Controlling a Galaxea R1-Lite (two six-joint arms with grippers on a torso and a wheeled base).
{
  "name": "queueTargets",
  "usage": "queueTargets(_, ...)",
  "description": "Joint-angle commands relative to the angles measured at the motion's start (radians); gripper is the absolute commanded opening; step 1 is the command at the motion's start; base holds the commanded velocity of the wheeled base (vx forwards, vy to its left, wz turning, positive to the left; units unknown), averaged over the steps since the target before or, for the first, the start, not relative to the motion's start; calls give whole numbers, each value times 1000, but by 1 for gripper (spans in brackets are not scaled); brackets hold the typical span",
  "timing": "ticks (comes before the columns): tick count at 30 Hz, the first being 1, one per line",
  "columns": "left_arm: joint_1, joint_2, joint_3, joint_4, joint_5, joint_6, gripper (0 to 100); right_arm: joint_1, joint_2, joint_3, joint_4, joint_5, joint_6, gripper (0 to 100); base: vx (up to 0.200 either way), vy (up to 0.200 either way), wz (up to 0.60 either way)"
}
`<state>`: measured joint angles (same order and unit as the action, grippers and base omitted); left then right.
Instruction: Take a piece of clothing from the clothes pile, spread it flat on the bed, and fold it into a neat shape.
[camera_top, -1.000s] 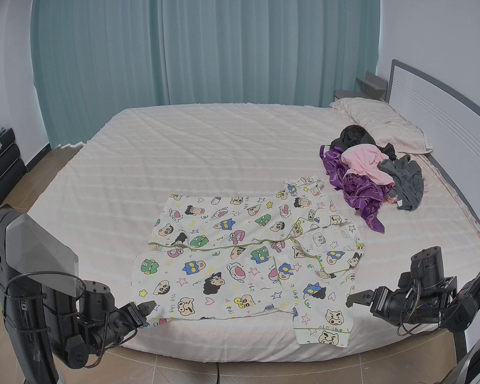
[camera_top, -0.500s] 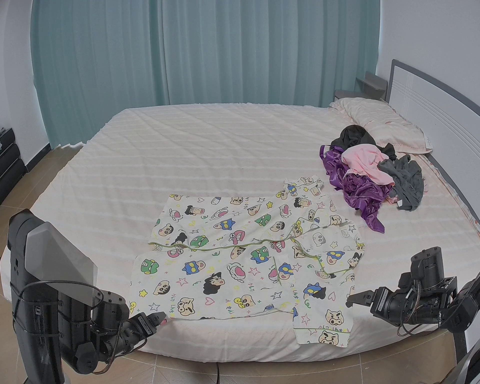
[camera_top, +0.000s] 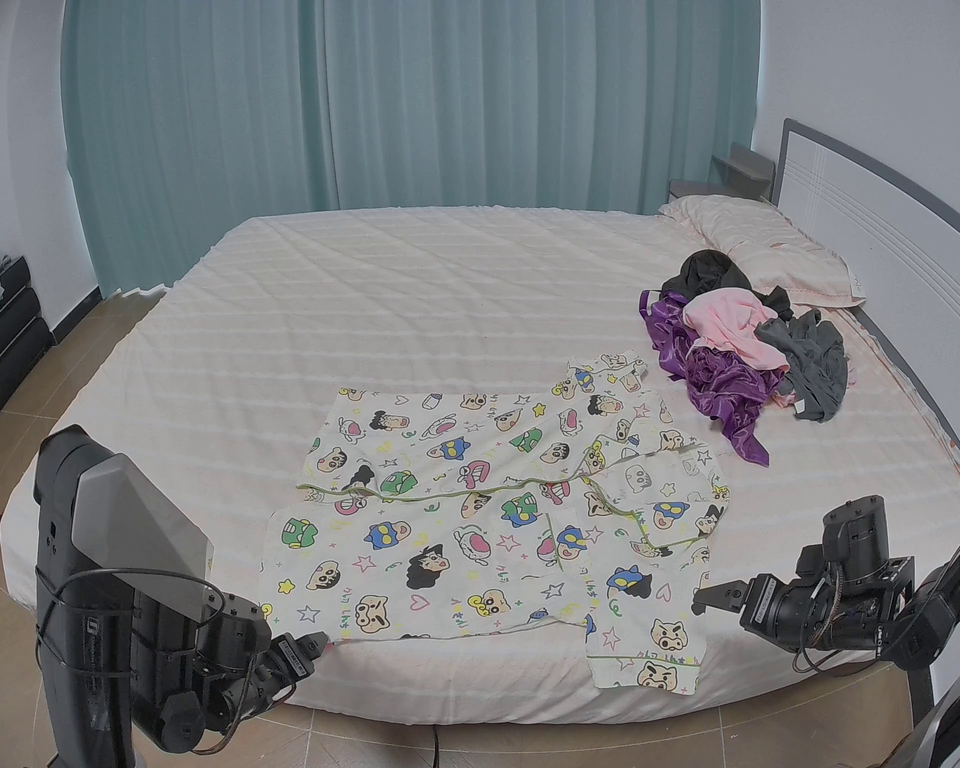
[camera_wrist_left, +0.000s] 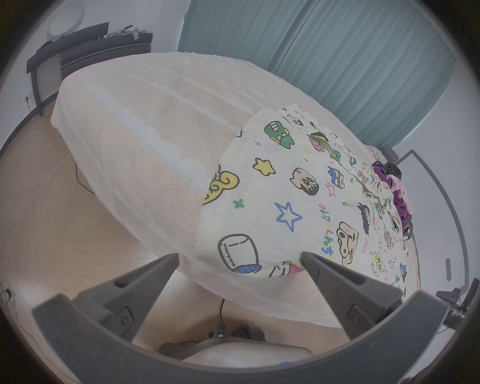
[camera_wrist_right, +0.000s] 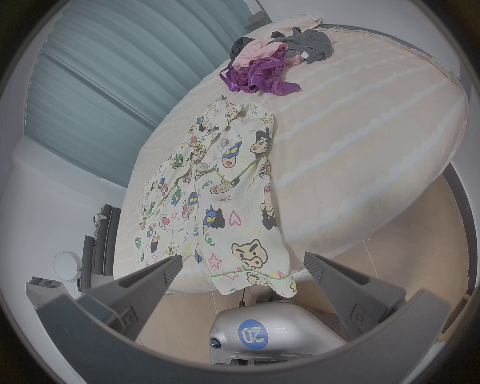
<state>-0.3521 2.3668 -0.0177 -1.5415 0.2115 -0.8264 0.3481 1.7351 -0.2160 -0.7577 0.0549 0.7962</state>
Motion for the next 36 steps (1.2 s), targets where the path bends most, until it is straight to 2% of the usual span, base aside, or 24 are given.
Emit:
queueTargets(1,-1,5,-1,-2,2,0,0,3,4,1,0,0,0,100,0,0,0)
queueTargets(9,5,2,-19,-23,80,1,0,0,4,0,-2,0,1,100,0,0,0)
queueTargets(17,7,-100,-19,-29,88,4,0,-24,7,-25,-3,0,-5,100,0,0,0)
queueTargets(27,59,-219,-34,-29,85,18,0,-24,35,-103,0,10,-40,100,0,0,0)
queueTargets(36,133,-316,-84,-29,78,104,0,-23,297,-220,6,-6,-141,100,0,0,0)
